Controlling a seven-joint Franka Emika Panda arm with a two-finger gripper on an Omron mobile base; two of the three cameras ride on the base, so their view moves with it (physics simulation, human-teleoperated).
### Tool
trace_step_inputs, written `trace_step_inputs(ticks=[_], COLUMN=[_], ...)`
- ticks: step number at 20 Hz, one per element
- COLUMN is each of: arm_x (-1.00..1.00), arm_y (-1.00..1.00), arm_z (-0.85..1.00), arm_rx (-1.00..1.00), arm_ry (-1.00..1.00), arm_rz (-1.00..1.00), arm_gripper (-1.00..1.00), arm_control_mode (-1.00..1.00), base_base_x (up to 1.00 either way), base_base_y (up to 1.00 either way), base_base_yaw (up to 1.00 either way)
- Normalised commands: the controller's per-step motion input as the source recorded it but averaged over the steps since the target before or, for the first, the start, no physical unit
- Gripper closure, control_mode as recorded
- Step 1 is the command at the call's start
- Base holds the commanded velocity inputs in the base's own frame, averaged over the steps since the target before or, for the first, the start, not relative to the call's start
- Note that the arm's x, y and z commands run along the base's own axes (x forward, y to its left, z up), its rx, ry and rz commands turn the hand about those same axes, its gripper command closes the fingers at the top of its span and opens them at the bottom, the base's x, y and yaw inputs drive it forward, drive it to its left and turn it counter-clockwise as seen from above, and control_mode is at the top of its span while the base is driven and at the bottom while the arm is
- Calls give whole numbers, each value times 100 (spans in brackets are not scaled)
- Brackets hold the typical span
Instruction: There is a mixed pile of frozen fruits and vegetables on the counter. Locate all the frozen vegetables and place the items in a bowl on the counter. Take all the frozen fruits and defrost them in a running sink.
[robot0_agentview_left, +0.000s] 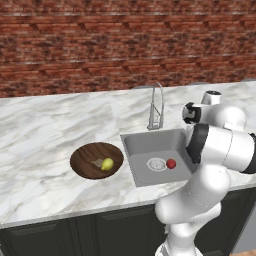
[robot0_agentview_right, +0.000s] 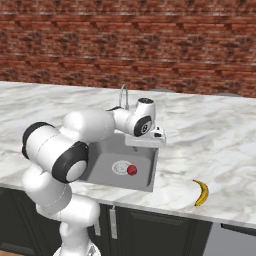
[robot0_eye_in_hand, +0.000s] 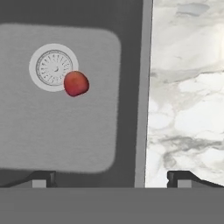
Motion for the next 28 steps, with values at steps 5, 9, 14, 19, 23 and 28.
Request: trace_step_inputs(ticks=[5,9,14,19,23,28], arm_x=[-6,0,0,0,0,-5], arm_y=[-35,-39,-45,-47,-46,-45], arm_z=[-8,-7,-9,-10,-11,-5], arm_rx=[0,0,0,0,0,-2], arm_ry=[1,4,4,5,5,9], arm_rz=[-11,-12,-11,-11,-11,-7], arm_gripper=[-100,-100,-100,-100,-100,-100], arm_control_mode=[-100,-100,-100,-100,-100,-100], base_base_x=[0,0,0,0,0,0], base_base_y=[0,0,0,0,0,0], base_base_yaw=[0,0,0,0,0,0])
